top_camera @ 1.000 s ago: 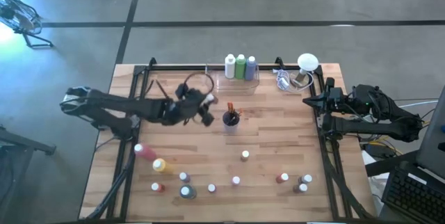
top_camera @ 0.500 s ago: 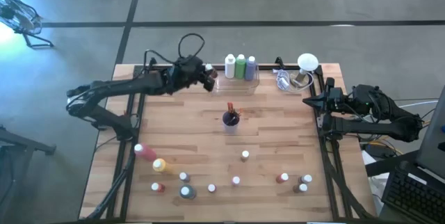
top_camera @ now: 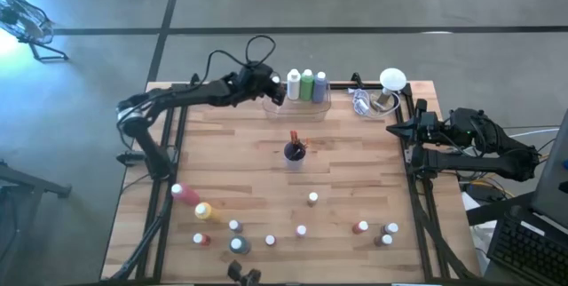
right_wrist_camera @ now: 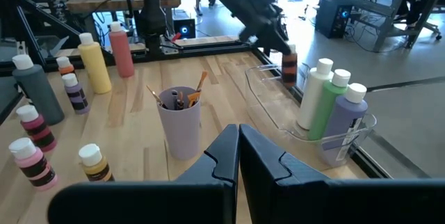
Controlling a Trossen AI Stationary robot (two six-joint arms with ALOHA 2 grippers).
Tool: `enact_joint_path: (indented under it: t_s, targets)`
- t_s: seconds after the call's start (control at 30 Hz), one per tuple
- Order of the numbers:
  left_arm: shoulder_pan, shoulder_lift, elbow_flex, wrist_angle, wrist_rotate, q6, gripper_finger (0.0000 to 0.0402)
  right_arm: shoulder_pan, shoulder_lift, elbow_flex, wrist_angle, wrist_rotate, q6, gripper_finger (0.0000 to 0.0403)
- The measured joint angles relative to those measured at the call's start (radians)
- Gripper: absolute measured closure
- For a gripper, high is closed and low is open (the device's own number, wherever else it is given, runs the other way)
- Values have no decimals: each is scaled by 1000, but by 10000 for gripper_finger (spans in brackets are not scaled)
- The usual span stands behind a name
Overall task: Pick & Place Paint Supplies
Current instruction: Put the brown black paint bottle into the transparent bin
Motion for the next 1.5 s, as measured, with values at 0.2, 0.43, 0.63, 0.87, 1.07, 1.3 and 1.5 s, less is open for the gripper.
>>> enact_joint_path:
  t_s: [0.2, 0.43, 0.63, 0.87, 1.07, 1.3, 1.5]
  targets:
    - [37, 102, 37, -4, 12, 4, 282, 0, 0, 0, 0, 0, -1, 394]
    - [81, 178, 75, -4, 37, 6, 282, 0, 0, 0, 0, 0, 0, 394]
    - [89, 219, 100, -5, 82, 7, 282, 0, 0, 0, 0, 0, -1, 394]
    - [89, 226, 105, -3, 91, 8, 282, 0, 0, 0, 0, 0, 0, 394]
    - [88, 234, 101, 16, 90, 15, 282, 0, 0, 0, 0, 0, -1, 394]
    - [81, 276, 123, 44, 94, 38, 282, 0, 0, 0, 0, 0, 0, 394]
    - [81, 280, 125, 40, 96, 45, 281, 0, 0, 0, 0, 0, -1, 394]
